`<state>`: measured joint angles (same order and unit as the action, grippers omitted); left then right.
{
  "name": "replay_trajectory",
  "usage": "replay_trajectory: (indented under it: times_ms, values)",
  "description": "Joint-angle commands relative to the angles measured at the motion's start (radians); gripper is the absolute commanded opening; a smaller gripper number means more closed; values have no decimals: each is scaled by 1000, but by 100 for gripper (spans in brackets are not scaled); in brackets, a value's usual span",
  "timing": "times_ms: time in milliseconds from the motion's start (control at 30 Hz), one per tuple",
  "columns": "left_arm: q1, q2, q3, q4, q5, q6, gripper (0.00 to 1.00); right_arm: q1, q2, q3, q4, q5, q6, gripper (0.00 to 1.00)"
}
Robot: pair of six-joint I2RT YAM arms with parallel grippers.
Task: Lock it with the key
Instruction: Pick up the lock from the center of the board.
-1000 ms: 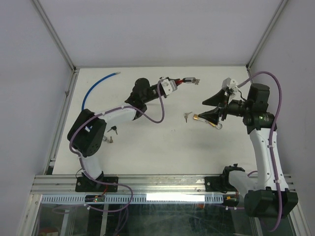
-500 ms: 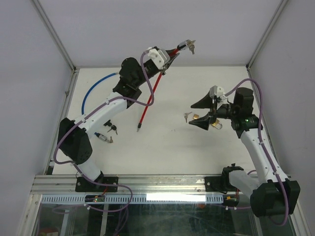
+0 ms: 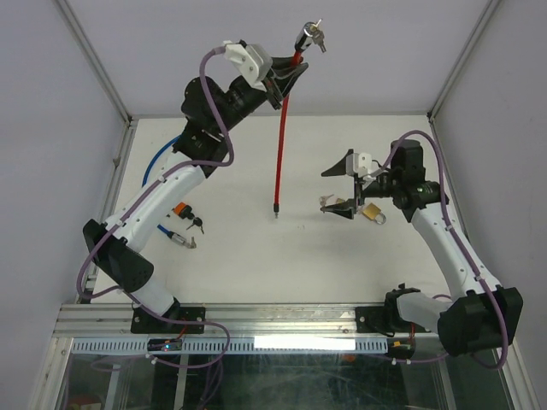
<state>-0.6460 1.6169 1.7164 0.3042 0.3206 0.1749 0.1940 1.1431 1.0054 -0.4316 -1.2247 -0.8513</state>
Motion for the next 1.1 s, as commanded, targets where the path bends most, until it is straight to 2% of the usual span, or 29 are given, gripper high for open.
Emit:
replay_trajectory:
  times_ms: [0, 67, 200, 267, 433, 633, 800, 1067]
  values:
    - [6, -49, 121, -14, 61, -154, 0, 25, -23, 56, -172, 16, -291, 94]
    - [7, -42, 143, -21, 86, -184, 0, 31, -49, 49, -213, -2, -373, 99]
    - [6, -21, 187, -30, 108, -210, 0, 40, -98, 9, -172, -99, -408, 99]
    - [7, -6, 229, -48, 125, -226, 0, 61, -106, 7, -166, -93, -449, 99]
    - [5, 10, 289, -62, 154, -292, 0, 158, -110, 36, -190, 63, -562, 99]
    - [-4, 29, 302, -46, 167, -377, 0, 309, -99, 39, -219, 181, -676, 97]
    - [-37, 51, 322, -72, 142, -361, 0, 434, -84, -9, -173, 319, -752, 94]
    - [-86, 74, 322, -115, 103, -321, 0, 548, -63, -70, -119, 468, -863, 92]
